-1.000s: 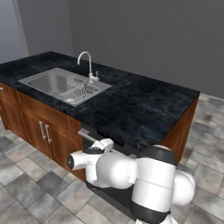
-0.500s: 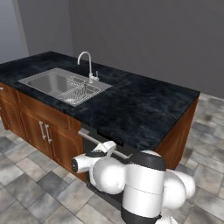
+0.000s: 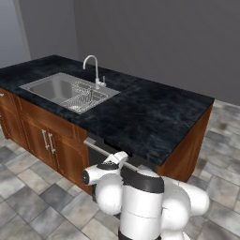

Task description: Open the dishwasher door and pull out the top rack.

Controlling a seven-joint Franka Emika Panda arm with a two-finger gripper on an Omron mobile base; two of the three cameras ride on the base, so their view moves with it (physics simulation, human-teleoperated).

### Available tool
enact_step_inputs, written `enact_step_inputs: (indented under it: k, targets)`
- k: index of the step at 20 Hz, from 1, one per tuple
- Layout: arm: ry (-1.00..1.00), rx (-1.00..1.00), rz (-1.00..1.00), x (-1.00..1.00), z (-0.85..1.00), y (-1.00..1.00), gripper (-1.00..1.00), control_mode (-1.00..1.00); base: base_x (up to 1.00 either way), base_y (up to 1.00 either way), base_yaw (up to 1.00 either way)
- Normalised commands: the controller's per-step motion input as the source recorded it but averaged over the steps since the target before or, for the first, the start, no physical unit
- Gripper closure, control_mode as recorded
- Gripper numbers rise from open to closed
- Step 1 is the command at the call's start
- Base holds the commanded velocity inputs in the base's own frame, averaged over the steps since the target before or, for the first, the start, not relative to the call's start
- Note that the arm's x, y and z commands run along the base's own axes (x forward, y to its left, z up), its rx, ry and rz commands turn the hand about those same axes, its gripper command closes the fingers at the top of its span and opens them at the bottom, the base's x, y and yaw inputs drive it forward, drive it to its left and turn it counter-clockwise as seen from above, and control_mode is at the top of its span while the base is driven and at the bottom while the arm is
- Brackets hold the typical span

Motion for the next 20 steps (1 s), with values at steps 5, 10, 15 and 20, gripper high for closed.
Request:
enact_step_inputs:
  k: [5, 10, 15, 20]
  targets:
    - [0.0, 0.0, 0.0, 0.23, -0.17, -0.08, -1.0, -1.0, 0.0, 0.0, 0.0]
    - [0.0, 0.0, 0.0, 0.18, -0.23, -0.03, -1.0, -1.0, 0.0, 0.0, 0.0]
    - [0.0, 0.0, 0.0, 0.17, -0.25, 0.0, -1.0, -1.0, 0.0, 0.0, 0.0]
    - [-0.01, -0.01, 0.0, 0.15, -0.23, 0.0, -1.0, -1.0, 0.0, 0.0, 0.0]
